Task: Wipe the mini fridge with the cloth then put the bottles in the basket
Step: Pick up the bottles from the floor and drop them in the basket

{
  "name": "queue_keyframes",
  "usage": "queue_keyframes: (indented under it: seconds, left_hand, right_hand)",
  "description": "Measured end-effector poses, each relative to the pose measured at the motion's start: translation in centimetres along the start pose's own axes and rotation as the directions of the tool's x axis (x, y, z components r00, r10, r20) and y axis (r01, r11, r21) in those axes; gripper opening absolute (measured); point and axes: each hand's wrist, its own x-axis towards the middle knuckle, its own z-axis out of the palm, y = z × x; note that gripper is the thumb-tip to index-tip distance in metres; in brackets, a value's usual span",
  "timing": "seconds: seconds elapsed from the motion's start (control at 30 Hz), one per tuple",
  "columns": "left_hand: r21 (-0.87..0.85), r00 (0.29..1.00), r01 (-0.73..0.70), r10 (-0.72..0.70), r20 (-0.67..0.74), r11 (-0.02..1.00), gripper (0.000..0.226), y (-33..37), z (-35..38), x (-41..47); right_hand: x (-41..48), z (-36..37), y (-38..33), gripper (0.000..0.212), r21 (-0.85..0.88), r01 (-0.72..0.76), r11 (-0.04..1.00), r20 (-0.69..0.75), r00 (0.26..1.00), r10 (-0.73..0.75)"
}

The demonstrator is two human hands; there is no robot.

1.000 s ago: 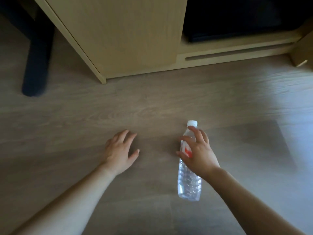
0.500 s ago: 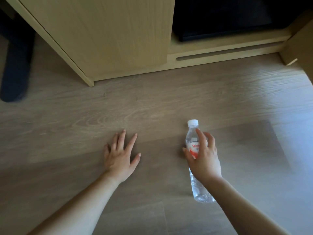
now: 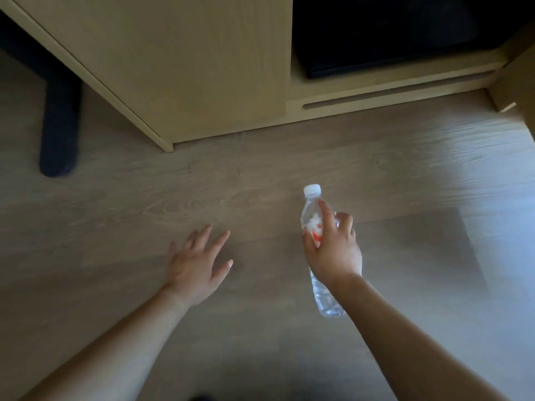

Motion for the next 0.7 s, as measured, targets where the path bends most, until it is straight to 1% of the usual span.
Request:
queue_keyframes:
  seconds: [0.07,0.13,0.23,0.3,0.43,0.53,0.63,0.7]
  left_hand:
    - [0.041,1.0,0.012,-0.012,-0.015,0.999,0.079,-0.3,-4.8,-2.4]
    - [0.028,1.0,0.004,-0.004,-0.005,1.0,0.078,0.1,-10.1,-5.2]
    - [-0.004,0.997,-0.062,0.062,-0.034,0.998,0.073,1.5,-18.9,-10.0]
    - [-0.024,0.996,-0.084,0.083,-0.043,0.996,0.073,2.8,-25.4,-13.3]
    - [-0.094,0.993,-0.111,0.107,-0.046,0.989,0.075,5.8,-39.4,-20.2]
    - [-0.184,0.991,-0.118,0.104,-0.084,0.976,0.074,8.1,-48.9,-25.8]
    - [-0.258,0.987,-0.142,0.118,-0.107,0.956,0.071,10.4,-56.6,-31.2]
    - [-0.259,0.982,-0.178,0.155,-0.105,0.949,0.068,11.7,-60.3,-34.0]
  right_hand:
    - [-1.7,-3.3,-2.5,0.061,0.054,-0.003,0.999,0.004,1.0,0.002]
    - [-4.3,-7.8,-5.2,0.059,0.099,0.005,0.995,0.019,1.0,-0.007]
    - [-8.8,-16.2,-9.3,0.059,0.089,0.048,0.995,0.074,0.996,-0.055]
    - [-11.6,-22.7,-12.4,0.059,0.081,0.071,0.994,0.085,0.993,-0.078]
    - [-17.2,-36.7,-18.9,0.056,0.072,0.08,0.994,0.042,0.996,-0.083]
    - [-21.8,-46.7,-23.2,0.054,0.074,0.067,0.995,0.007,0.998,-0.067]
    - [-26.6,-54.6,-26.0,0.051,0.1,0.029,0.995,-0.057,0.998,-0.024]
    - [-29.4,-58.6,-27.4,0.05,0.115,-0.006,0.993,-0.114,0.993,0.019]
